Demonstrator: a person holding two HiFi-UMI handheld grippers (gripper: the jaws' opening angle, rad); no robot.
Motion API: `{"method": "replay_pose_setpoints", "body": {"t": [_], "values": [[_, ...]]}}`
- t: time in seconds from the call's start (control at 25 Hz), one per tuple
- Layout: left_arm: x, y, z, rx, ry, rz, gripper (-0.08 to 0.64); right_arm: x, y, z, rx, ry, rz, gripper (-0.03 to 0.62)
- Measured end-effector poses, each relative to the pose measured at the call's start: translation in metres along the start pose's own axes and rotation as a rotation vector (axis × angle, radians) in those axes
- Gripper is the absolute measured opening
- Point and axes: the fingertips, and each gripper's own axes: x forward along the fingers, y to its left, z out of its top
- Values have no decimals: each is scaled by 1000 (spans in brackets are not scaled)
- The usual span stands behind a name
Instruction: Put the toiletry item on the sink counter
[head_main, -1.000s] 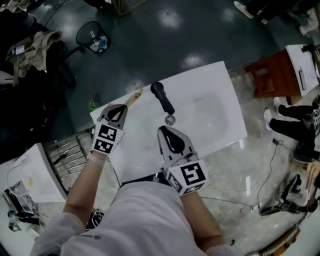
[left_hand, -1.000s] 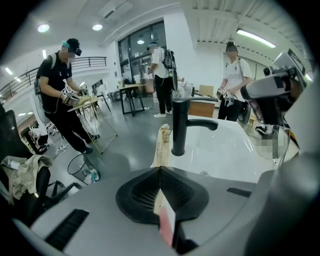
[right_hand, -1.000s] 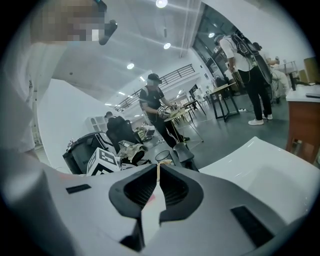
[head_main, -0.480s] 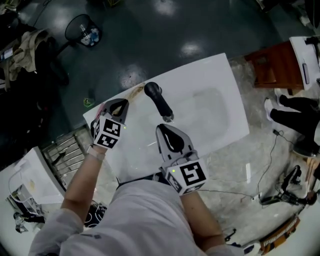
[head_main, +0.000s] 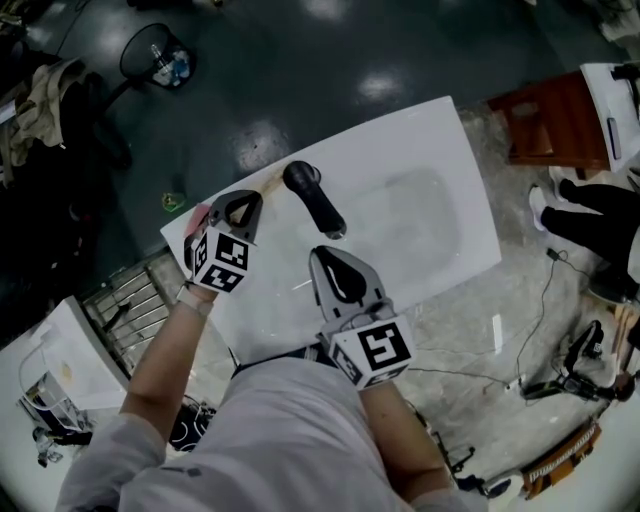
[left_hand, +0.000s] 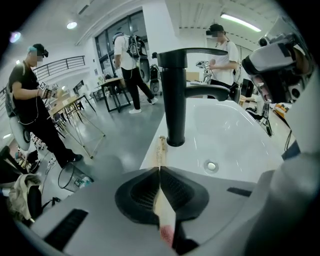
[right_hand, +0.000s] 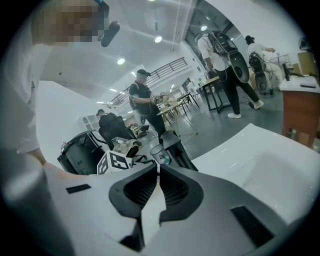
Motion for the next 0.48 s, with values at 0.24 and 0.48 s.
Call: {"method": "replay_pose_setpoints", "body": {"t": [0.24,0.48], "values": [[2,-3,-3,15,-3,12,23,-2,2,-2,-1,1,-6,28],[5,-7,-4,15,-5,6,59,-9,-1,-7,-5,7,-16,28]]}}
